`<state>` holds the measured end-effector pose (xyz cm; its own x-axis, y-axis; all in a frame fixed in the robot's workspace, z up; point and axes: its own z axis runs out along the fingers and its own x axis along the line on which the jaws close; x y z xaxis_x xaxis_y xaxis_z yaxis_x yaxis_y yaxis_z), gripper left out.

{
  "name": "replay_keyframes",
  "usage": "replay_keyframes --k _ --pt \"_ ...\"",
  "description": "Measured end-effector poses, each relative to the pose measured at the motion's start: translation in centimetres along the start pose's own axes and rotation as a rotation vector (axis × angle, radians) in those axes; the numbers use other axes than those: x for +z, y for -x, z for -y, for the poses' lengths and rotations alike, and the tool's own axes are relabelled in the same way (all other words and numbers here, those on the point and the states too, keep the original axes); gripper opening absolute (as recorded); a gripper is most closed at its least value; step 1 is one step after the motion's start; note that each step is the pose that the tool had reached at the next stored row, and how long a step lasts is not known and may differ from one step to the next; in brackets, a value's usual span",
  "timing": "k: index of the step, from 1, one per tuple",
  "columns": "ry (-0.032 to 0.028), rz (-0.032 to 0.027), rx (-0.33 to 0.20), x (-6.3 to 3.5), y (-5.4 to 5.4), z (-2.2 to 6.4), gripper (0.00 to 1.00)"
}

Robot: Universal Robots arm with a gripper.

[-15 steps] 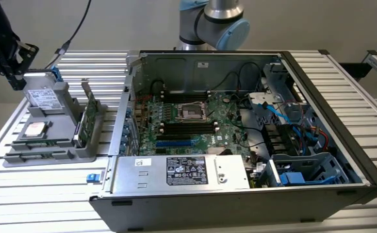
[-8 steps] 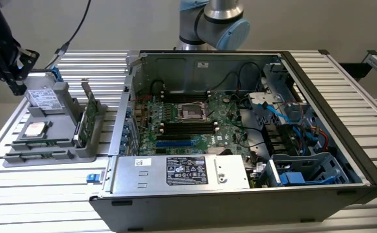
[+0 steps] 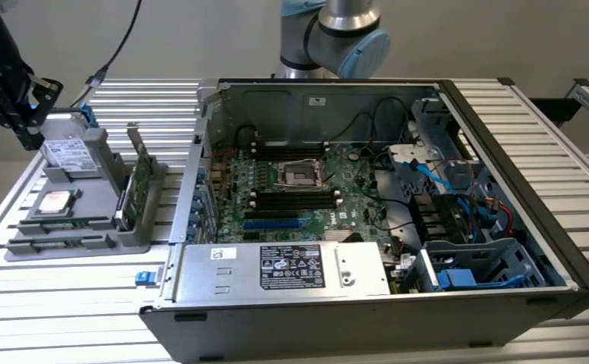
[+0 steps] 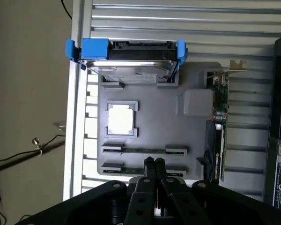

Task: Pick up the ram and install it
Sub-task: 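Pick up the ram and move it above insertion slot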

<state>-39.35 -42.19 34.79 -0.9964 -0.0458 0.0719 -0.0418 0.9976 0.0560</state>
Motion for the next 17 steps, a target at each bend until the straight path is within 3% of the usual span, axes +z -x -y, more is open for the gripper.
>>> replay_keyframes --k 11,17 --pt "-0.0005 -0.0004 -0.007 0.0 0.0 0.0 0.1" --pt "-0.0083 -0.0065 -0.115 0.0 0.0 0.0 0.1"
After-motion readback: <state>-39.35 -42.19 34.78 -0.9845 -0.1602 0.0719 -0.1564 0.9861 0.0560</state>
